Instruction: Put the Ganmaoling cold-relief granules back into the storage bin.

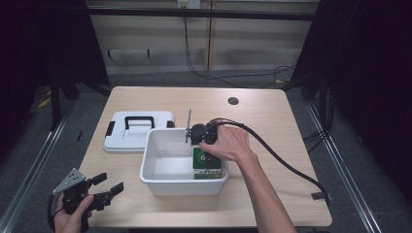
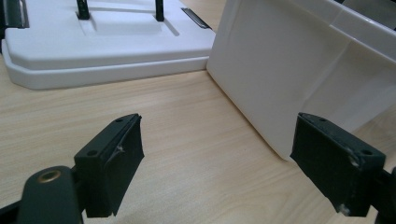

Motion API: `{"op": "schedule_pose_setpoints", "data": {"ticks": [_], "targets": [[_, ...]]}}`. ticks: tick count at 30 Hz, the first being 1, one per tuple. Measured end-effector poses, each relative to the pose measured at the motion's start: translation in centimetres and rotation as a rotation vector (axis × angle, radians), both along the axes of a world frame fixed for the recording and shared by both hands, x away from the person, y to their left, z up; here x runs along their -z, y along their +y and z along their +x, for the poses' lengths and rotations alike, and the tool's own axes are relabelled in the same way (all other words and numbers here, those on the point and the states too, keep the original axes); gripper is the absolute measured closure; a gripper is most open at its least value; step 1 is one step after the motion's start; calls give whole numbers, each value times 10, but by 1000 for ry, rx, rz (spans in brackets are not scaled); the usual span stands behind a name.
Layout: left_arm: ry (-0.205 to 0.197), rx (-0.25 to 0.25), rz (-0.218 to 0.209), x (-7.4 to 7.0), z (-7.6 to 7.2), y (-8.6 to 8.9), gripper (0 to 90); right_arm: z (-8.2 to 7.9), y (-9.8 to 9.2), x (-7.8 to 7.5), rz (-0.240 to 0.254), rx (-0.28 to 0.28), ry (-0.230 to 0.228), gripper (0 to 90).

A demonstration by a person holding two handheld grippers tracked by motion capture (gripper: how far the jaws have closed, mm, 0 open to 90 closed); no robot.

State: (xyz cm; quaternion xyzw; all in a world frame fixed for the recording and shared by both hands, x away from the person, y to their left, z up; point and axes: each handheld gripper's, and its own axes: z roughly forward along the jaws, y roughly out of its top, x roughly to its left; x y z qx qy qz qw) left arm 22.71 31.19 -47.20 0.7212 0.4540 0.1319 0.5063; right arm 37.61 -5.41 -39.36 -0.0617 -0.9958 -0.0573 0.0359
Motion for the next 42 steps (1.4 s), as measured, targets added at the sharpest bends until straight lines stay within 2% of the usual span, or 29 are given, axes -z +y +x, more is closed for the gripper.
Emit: {"op": "schedule_pose_setpoints", "data": {"ticks": [4,13,21,23,26,33,37,42], "targets": [[0,-2,1,0,0,0,162,-2,-4,-7,40,-22,-22,129],[3,-8,-2,0,0,1,162,-5,-8,-19,93,35,-57,136],[3,-8,0,0,0,0,162,-11,-16,-35,204,72,-112,140],[3,-5,2,0,0,0,163,-12,-20,-40,240,77,-122,145],[3,-6,2,0,0,0,162,-14,-27,-44,288,114,-152,159],[2,-10,2,0,0,1,162,-20,-45,-45,367,158,-183,161],[2,-15,0,0,-1,1,162,-25,-60,-47,418,172,-222,162],[5,-18,1,0,-1,1,162,-34,-78,-46,459,194,-253,162]]}}
